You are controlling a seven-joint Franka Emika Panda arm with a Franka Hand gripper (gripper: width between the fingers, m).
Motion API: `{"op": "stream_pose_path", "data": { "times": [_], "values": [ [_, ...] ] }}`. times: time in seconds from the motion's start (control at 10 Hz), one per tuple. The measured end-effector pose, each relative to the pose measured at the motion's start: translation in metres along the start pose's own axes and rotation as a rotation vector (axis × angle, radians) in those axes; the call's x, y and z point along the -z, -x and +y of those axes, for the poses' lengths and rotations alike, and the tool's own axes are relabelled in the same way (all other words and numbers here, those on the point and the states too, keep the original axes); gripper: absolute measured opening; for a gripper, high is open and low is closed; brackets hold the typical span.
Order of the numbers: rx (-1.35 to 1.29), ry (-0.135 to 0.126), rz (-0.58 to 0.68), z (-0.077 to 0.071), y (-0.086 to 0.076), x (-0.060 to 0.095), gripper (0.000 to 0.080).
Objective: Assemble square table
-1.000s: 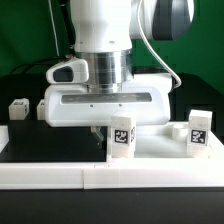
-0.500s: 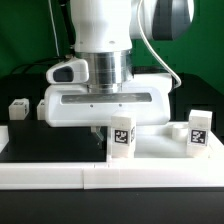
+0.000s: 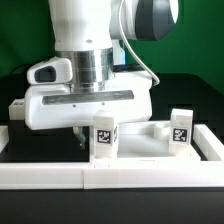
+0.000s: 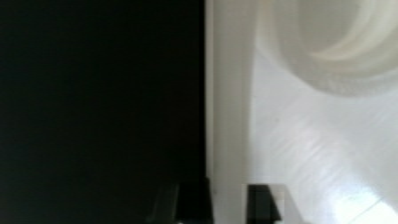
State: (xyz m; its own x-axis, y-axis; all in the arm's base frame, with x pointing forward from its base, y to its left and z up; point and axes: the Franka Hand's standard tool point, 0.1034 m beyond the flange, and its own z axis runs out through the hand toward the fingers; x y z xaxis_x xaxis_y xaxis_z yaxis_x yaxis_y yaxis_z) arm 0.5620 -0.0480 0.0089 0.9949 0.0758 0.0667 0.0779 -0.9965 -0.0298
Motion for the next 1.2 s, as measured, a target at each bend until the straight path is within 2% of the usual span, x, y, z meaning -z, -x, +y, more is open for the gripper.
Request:
{"op": "stream_pose_path", "data": {
  "times": [0.5,0.7,1.0,1.2],
  "values": [
    [0.413,0.027,-0.029,0.003,-0.002,0.002,0.0056],
    [0.597,0.05,-0.017,0.006,-0.006,0.003,0.0057],
    [0.731,0.054,-0.027,0.008,-0.006,0.003,0.0057],
    [0.903,0.066,-0.033,-0.023,-0.025,0.007,0.0057]
  ]
}}
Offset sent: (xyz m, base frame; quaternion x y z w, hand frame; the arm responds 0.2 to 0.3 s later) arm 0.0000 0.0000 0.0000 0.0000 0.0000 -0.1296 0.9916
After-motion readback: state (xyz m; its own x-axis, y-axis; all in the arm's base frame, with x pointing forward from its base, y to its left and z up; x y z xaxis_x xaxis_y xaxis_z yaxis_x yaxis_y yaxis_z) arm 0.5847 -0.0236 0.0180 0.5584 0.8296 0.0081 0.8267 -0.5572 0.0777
